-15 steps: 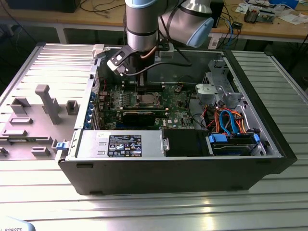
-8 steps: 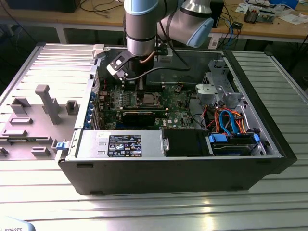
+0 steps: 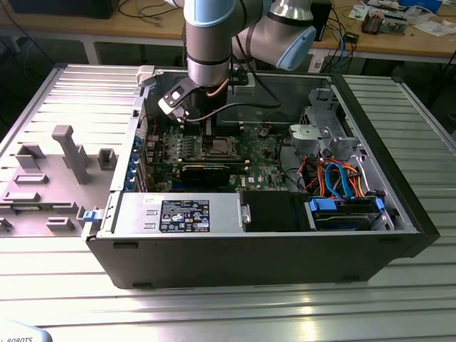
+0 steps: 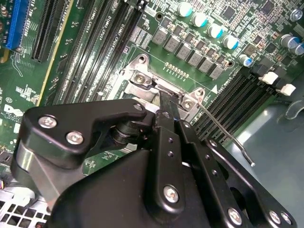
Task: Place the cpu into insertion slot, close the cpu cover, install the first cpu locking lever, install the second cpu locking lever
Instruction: 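Close the cpu cover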
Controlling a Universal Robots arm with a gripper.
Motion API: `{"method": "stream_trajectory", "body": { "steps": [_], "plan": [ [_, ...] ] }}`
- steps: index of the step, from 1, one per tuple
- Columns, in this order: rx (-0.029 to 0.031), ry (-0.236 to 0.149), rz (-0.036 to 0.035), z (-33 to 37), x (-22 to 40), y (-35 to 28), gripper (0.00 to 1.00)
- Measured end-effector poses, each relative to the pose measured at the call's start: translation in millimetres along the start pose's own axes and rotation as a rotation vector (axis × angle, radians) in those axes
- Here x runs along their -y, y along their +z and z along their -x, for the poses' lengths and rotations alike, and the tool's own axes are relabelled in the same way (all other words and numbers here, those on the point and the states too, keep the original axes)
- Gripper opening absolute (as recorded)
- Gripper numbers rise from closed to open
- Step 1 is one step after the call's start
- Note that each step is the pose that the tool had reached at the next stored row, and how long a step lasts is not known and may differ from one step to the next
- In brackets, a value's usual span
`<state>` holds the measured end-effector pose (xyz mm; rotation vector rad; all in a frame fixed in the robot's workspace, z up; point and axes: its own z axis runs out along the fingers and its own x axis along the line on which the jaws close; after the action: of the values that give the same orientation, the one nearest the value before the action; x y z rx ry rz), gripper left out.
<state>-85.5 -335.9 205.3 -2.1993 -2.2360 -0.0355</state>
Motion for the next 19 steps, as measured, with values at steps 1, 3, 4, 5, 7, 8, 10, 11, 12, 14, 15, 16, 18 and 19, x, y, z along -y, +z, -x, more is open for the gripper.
{"method": "stream_trajectory", "body": {
  "steps": [1,3,4,5,7,8,10,11,12,14,15,16,18,19],
  "plan": [
    [-0.0005,0.000,0.0004,-0.1,-0.1,-0.3,0.11],
    [0.0001,0.000,0.0001,0.0,0.0,-1.5,0.11],
    [0.0001,0.000,0.0000,0.0,0.0,-2.0,0.11],
    [0.0000,0.000,0.0001,-0.1,0.0,-2.6,0.11],
    [0.0001,0.000,0.0000,0.0,0.0,-3.7,0.11],
    [0.0001,0.000,0.0000,-0.1,0.0,-4.4,0.11],
    [0.0000,0.000,0.0000,-0.1,-0.1,-6.0,0.11],
    [-0.0001,0.000,0.0002,-0.2,-0.1,-6.0,0.11],
    [-0.0002,0.000,0.0001,-0.2,-0.1,-6.0,0.11],
    [0.0000,0.000,0.0000,-0.1,2.2,-6.0,0.11],
    [0.0000,0.000,0.0000,-0.2,2.9,-5.7,0.11],
    [0.0001,0.000,0.0000,-0.1,3.4,-4.1,0.11],
    [0.0001,0.000,-0.0001,-0.1,3.5,-1.8,0.11],
    [0.0001,0.000,-0.0001,0.0,3.5,-1.3,0.11]
  ]
}}
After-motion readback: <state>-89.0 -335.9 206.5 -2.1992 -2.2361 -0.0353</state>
